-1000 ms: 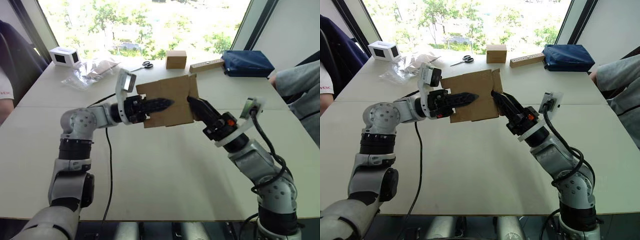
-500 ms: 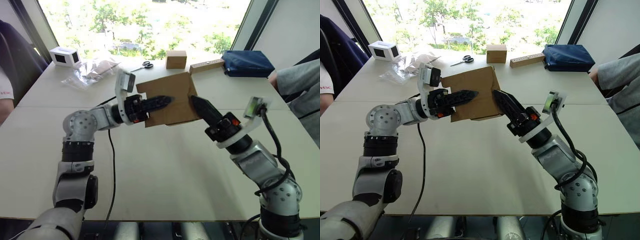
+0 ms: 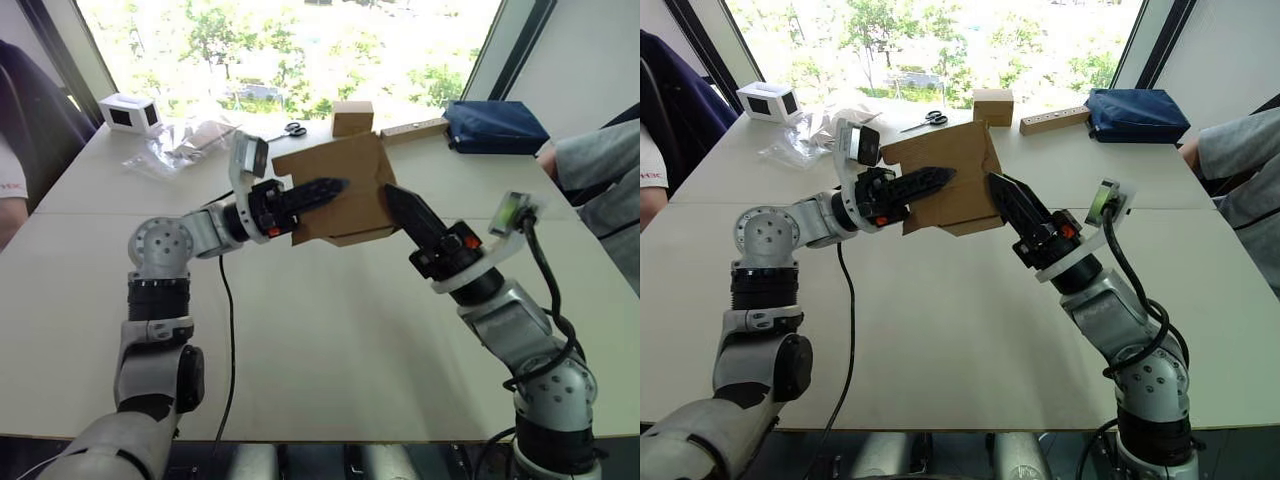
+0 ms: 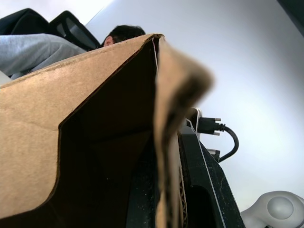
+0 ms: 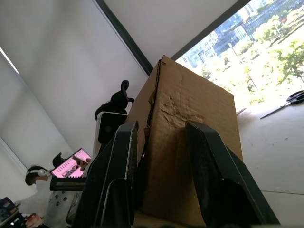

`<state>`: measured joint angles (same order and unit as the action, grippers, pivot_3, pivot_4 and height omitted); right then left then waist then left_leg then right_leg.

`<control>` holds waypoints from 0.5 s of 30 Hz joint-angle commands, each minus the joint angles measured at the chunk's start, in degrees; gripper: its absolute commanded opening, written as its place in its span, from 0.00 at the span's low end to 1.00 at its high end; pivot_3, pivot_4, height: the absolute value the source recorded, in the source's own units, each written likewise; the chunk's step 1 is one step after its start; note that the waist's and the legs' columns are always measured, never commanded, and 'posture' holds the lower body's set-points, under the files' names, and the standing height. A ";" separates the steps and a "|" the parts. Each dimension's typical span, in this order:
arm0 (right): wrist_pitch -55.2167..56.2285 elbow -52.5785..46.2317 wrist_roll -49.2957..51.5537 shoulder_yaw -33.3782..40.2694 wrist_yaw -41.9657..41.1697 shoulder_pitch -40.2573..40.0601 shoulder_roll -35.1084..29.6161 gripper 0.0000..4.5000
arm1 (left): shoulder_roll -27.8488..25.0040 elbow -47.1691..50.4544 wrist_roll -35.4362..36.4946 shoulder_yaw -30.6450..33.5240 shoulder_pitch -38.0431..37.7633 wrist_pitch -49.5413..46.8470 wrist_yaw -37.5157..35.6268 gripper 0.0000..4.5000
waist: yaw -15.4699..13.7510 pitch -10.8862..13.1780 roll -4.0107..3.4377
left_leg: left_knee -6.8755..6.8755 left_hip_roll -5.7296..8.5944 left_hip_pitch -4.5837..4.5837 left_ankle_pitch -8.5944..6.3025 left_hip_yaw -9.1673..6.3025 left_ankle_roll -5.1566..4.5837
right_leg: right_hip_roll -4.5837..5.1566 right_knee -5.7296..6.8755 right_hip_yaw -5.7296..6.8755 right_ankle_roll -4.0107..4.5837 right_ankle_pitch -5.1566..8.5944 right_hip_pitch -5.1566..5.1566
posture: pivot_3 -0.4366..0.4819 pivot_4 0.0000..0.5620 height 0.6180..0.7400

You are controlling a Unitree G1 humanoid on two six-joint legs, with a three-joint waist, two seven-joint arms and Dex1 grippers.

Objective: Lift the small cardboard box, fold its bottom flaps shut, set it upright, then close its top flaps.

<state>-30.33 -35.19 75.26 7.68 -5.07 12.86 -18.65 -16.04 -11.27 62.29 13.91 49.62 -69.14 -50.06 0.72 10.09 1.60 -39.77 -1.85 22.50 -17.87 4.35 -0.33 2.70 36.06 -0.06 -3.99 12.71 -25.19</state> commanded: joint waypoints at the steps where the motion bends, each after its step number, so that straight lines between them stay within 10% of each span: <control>1: -0.05 -2.60 2.73 0.02 -0.39 -0.27 0.09 0.35 | 0.51 0.31 1.50 0.64 1.75 0.43 0.10 0.00 | 0.01 0.00 0.00 | 0.00 0.00 0.01 0.00 0.00 0.00 | 0.00 -0.01 0.00 0.00 0.00 0.00 | 0.48 0.27 1.00; 15: -2.01 -1.57 -9.66 -8.55 1.01 3.02 0.93 0.35 | 4.61 2.53 1.22 -0.13 0.09 1.43 3.00 0.00 | 0.07 0.00 0.00 | 0.01 0.02 0.02 0.00 0.01 0.00 | 0.01 -0.04 -0.01 0.00 0.00 -0.01 | 0.48 0.27 1.00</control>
<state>-30.62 -35.64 67.54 3.59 -2.61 14.73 -18.09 -13.02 -11.15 61.95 15.27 49.00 -67.86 -46.77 0.80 10.09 1.60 -39.76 -1.84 22.52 -17.87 4.37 -0.33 2.71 36.02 -0.06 -3.99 12.71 -25.21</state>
